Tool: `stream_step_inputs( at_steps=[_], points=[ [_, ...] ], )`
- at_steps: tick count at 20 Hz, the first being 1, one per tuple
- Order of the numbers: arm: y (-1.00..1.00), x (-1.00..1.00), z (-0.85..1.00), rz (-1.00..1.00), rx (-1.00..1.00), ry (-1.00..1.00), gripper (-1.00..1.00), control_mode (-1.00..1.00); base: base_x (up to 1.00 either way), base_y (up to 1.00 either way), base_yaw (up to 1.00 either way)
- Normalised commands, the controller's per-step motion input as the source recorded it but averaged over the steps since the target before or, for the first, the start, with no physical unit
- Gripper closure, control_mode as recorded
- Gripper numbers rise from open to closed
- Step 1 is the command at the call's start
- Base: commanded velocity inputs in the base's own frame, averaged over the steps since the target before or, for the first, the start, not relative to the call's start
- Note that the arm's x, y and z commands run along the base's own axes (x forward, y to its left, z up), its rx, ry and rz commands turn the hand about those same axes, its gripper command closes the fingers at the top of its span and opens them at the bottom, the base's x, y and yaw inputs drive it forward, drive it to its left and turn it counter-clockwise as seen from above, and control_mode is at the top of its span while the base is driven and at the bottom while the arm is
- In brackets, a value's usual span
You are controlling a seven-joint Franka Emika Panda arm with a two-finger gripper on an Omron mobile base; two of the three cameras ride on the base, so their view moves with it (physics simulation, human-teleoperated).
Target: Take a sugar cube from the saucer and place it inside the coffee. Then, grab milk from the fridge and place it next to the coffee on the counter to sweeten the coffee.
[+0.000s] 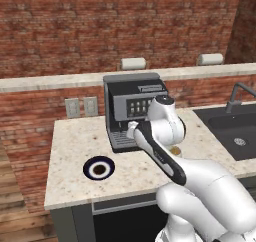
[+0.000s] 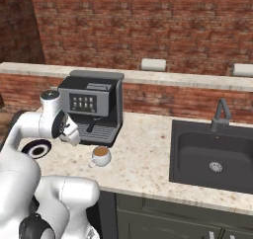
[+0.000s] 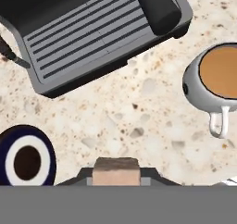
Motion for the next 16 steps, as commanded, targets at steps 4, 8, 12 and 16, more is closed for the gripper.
stream_step_inputs(
  at_steps=[4, 8, 12, 16],
  points=[
    [-1.00, 0.00, 0.04, 0.00, 0.00, 0.04, 1.00, -1.00, 0.00, 0.00, 0.00],
    [-0.90, 0.15, 0.00, 0.00, -0.02, 0.08, 1.00, -1.00, 0.00, 0.00, 0.00],
    [-0.59, 0.26, 0.00, 0.02, -0.05, 0.04, 1.00, -1.00, 0.00, 0.00, 0.00],
    [-0.10, 0.25, 0.00, 0.00, -0.04, 0.00, 1.00, -1.00, 0.00, 0.00, 0.00]
  ],
)
